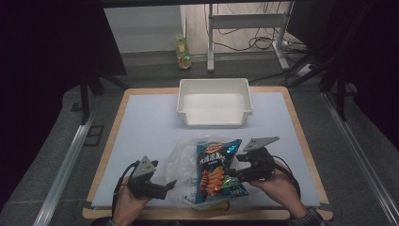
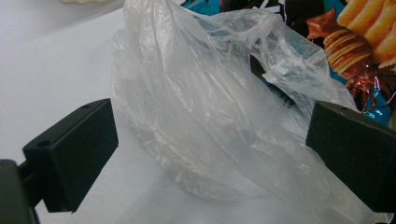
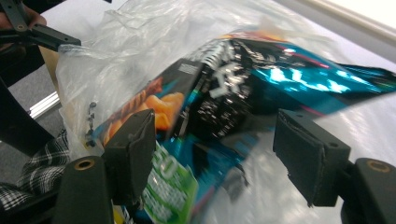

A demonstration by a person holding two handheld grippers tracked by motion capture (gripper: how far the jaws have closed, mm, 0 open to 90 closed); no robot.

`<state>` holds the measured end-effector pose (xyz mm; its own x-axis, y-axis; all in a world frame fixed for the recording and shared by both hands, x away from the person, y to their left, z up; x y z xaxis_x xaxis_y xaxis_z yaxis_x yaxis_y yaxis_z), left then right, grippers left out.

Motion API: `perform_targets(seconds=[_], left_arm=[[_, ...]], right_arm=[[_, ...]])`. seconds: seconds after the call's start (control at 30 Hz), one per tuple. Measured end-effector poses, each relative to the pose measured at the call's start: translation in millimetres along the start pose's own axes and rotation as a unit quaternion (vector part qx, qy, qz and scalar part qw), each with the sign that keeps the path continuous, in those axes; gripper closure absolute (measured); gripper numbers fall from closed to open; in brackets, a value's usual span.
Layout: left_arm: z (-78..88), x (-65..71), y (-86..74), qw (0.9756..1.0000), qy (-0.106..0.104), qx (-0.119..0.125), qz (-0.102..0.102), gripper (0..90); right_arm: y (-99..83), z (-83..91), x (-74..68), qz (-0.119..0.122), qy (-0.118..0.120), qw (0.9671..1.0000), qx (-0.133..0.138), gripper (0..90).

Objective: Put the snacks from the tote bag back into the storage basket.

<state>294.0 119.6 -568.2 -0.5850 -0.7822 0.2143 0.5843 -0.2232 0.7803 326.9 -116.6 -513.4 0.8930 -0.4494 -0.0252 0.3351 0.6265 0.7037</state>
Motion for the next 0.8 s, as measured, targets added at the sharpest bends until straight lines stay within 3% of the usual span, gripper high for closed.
perform_targets(seconds=[0.17, 0.27, 0.5, 0.67, 0.8], left_arm=[[-0.6, 0.6, -0.3, 1.0000, 0.000, -0.001, -0.003, 1.8], [-1.0, 1.3, -1.1, 1.0000, -0.001, -0.003, -0.003, 1.7], [-2.3, 2.1, -2.2, 1.0000, -0.001, -0.007, -0.005, 1.7], [-3.5, 3.4, -3.1, 0.9999, -0.003, -0.012, -0.008, 1.7], [-4.6, 3.8, -3.9, 0.9999, -0.002, -0.014, -0.007, 1.6]], right_arm=[[3.9, -18.2, -7.6, 0.012, -0.004, 0.9997, -0.020, 33.7], [1.5, -27.4, -6.1, 0.016, -0.011, 0.9993, -0.032, 44.1], [-6.4, -31.5, -8.3, 0.005, 0.024, 0.9990, -0.037, 75.2], [-5.2, -25.8, -11.5, -0.011, 0.044, 0.9987, -0.025, 87.8], [-3.4, -20.1, -14.5, -0.014, 0.057, 0.9982, -0.014, 89.6]])
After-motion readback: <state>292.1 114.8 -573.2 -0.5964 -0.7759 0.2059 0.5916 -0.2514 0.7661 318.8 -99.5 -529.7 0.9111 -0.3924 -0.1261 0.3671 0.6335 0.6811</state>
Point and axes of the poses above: each handheld gripper's, and its own axes: z roughly backward along the jaws, y roughly out of its top, x roughly to its right, the point moved 10 cm from there along -z, roughly forward along the jaws, and after that the axes turned 10 degrees about z, right-handed, at the moved point
